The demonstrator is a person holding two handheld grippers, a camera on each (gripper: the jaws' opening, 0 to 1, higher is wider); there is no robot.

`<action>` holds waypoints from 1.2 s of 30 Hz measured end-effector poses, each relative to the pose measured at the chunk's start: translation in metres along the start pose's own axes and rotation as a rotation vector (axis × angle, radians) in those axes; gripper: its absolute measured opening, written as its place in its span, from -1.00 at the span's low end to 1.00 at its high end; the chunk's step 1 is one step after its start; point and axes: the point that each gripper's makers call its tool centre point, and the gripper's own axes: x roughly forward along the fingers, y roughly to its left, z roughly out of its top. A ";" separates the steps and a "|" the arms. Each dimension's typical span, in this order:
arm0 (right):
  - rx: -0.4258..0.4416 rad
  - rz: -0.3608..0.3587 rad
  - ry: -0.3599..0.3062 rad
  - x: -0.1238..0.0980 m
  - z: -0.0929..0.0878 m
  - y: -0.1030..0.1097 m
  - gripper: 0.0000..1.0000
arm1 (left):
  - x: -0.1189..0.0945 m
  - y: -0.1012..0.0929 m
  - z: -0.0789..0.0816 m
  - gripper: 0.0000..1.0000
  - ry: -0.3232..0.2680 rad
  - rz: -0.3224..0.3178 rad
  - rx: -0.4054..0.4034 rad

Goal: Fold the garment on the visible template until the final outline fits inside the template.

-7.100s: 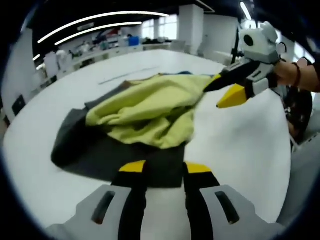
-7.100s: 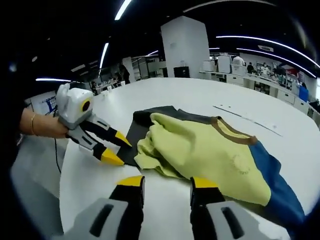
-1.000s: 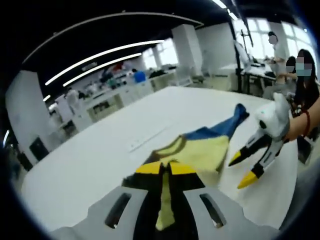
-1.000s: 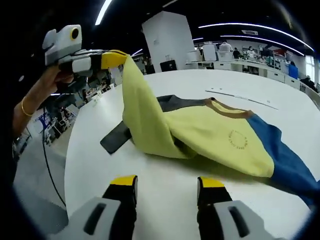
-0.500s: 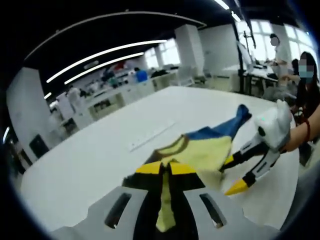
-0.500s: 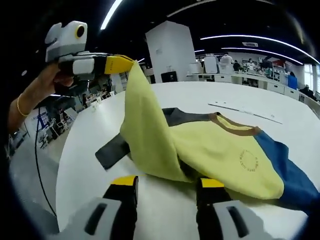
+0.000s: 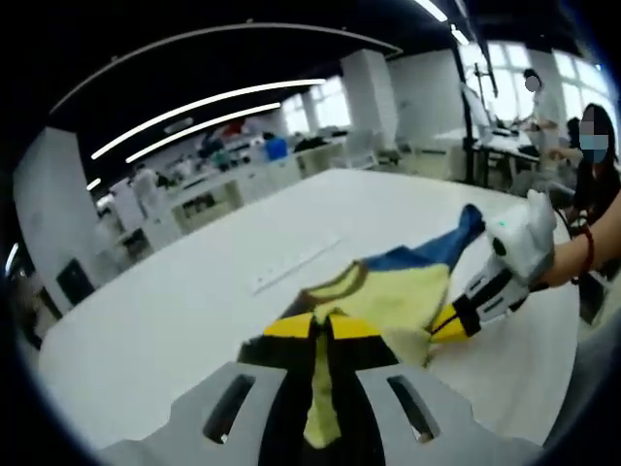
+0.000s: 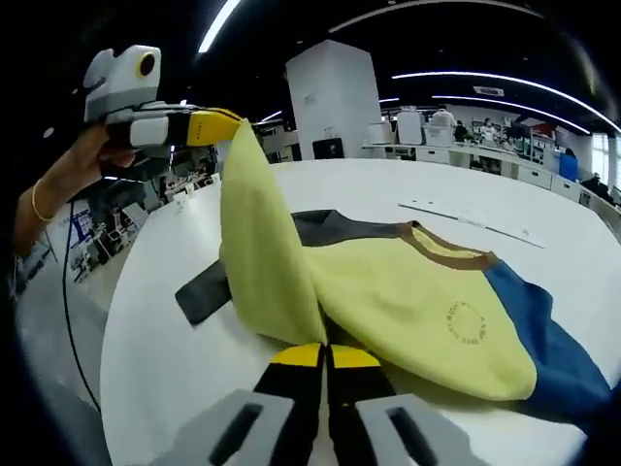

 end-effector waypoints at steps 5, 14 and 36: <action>-0.011 0.027 -0.018 -0.014 0.009 0.007 -1.00 | -0.004 0.005 -0.001 -0.98 -0.004 0.012 -0.006; 0.002 0.040 -0.079 -0.035 0.037 0.009 -1.00 | -0.009 0.012 -0.001 -0.98 -0.015 0.039 0.002; 0.082 -0.052 -0.199 0.018 0.108 -0.039 -1.00 | -0.006 0.030 -0.022 -0.97 0.048 0.136 0.157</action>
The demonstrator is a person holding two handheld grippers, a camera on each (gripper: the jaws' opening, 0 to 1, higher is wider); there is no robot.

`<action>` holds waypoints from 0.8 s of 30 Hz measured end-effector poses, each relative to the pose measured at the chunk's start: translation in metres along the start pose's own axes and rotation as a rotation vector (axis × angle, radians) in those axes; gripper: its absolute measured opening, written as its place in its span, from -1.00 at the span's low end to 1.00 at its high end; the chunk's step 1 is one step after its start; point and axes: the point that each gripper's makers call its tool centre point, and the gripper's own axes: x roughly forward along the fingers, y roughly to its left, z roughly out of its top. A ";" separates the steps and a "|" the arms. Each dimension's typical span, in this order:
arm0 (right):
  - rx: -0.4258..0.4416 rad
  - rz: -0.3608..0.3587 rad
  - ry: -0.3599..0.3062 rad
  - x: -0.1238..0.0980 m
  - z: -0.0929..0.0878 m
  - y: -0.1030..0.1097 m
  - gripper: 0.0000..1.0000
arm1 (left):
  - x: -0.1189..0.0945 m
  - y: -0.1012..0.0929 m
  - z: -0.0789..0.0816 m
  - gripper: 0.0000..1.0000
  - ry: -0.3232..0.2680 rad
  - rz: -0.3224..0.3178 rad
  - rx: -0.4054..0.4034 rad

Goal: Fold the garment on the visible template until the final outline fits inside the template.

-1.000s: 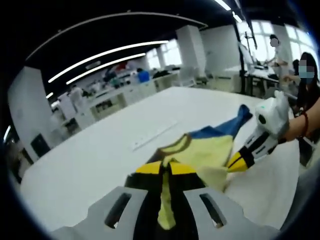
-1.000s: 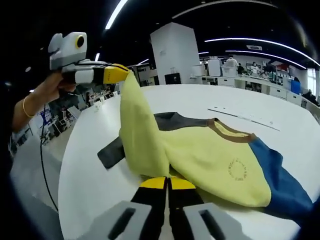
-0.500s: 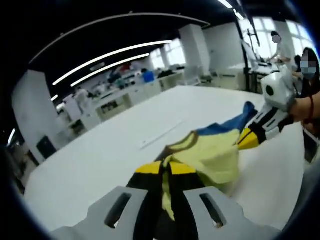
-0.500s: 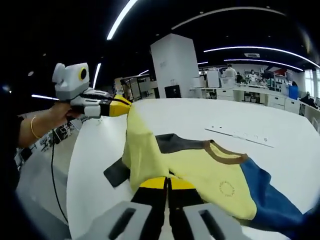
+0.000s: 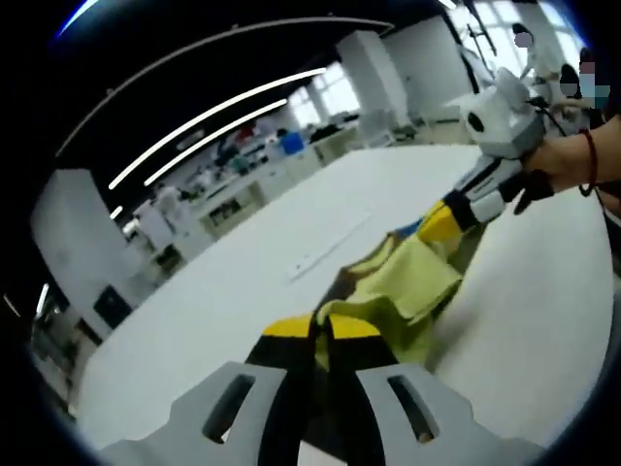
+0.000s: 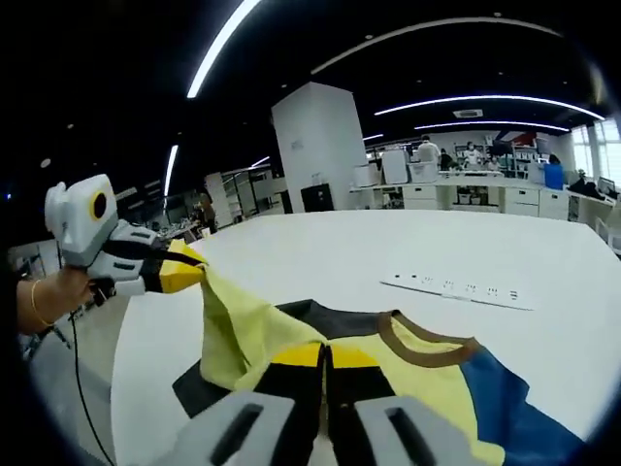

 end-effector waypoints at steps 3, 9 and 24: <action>0.021 -0.018 0.010 0.009 -0.001 -0.007 -1.00 | 0.003 0.001 -0.003 -0.97 0.004 0.005 0.010; 0.056 -0.057 0.049 0.030 -0.012 -0.021 -1.00 | 0.010 0.005 -0.008 -0.97 0.015 0.012 0.007; 0.116 -0.111 0.145 0.060 -0.042 -0.044 -1.00 | 0.031 0.002 -0.023 -0.97 0.047 -0.006 -0.012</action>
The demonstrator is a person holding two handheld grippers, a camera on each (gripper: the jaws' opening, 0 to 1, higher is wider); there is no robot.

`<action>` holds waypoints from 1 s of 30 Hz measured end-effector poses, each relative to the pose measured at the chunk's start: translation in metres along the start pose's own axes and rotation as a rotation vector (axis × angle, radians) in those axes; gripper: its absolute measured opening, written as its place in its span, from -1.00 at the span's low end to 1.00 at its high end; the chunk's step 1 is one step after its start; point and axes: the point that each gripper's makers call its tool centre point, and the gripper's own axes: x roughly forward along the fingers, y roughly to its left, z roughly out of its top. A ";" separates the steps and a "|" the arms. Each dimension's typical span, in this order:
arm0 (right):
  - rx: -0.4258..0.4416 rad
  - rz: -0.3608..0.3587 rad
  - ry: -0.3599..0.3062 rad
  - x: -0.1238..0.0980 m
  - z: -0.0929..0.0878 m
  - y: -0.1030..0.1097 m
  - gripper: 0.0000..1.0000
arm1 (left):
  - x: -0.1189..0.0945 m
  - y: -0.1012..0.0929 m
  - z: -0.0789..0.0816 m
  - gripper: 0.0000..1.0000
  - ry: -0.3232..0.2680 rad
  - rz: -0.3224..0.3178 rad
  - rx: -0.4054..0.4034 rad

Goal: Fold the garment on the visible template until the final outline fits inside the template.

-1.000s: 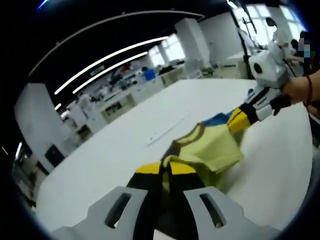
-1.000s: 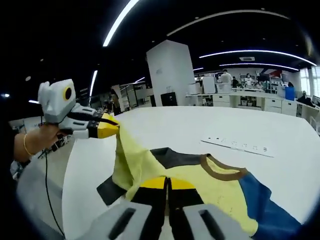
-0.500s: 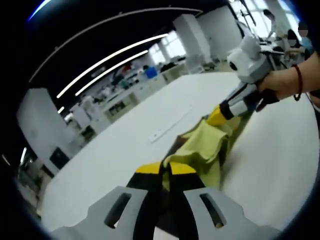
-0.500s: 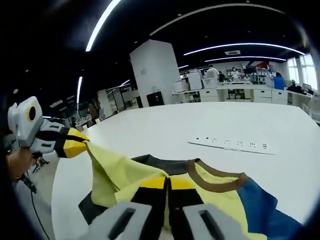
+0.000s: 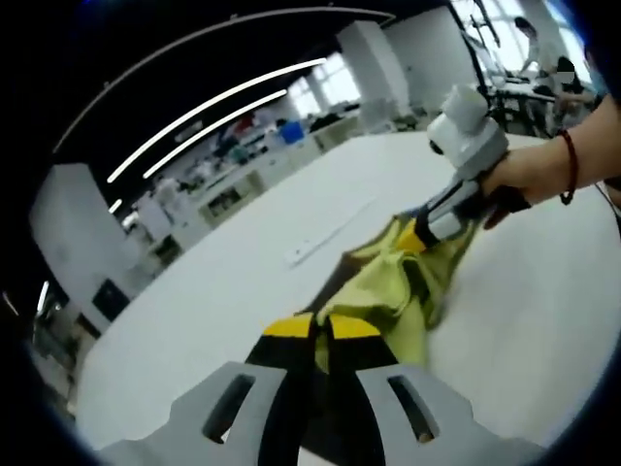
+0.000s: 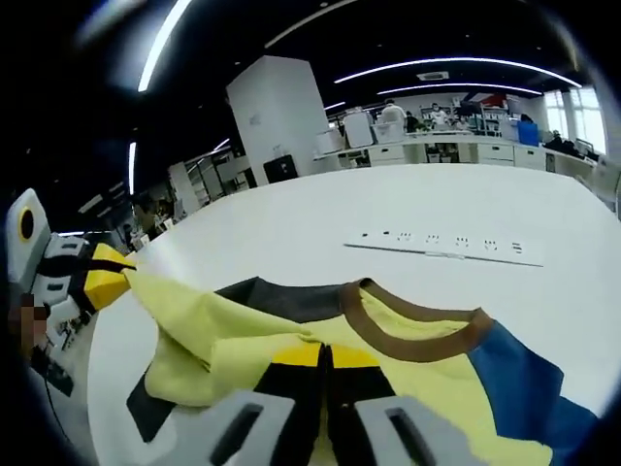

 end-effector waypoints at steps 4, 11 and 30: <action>0.011 -0.014 0.026 0.006 -0.007 -0.004 -1.00 | 0.004 0.000 -0.005 -0.97 0.006 -0.003 -0.008; 0.007 -0.033 0.072 0.011 -0.020 -0.010 -1.00 | 0.011 -0.004 -0.011 -0.97 0.023 -0.028 -0.013; 0.050 0.006 0.022 -0.020 -0.002 0.019 -0.17 | 0.005 0.010 -0.019 -0.97 0.026 -0.007 -0.119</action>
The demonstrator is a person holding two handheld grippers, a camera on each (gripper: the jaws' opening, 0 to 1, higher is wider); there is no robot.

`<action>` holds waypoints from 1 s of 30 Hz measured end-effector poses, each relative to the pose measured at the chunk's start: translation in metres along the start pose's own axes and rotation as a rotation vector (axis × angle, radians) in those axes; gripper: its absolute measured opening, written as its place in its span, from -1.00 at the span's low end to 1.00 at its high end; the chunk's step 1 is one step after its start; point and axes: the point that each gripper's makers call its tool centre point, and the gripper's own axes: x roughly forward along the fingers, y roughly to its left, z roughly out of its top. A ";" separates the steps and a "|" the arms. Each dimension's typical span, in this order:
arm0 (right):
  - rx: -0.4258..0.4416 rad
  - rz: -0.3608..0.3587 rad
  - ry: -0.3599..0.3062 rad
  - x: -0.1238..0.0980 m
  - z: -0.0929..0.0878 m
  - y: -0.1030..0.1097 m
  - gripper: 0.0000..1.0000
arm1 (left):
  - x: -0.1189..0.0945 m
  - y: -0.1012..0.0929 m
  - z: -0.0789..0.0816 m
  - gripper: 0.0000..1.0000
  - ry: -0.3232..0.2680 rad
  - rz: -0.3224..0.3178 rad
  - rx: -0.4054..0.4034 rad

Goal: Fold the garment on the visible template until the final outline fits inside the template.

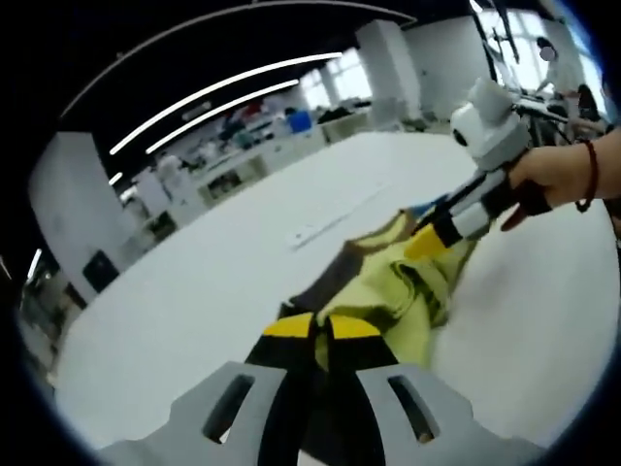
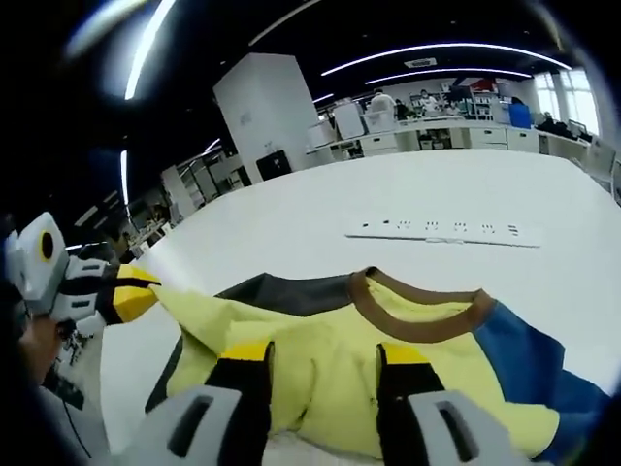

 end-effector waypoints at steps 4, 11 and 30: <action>-0.017 0.024 0.007 -0.009 -0.006 0.013 -0.08 | -0.001 0.000 -0.001 -0.97 0.002 0.002 -0.015; -0.066 0.028 0.008 -0.025 -0.019 0.036 -0.08 | -0.006 -0.002 0.003 -0.97 -0.002 0.008 -0.001; -0.051 -0.025 0.012 -0.016 -0.049 0.054 -0.26 | -0.009 -0.006 0.002 -0.97 -0.003 0.004 0.007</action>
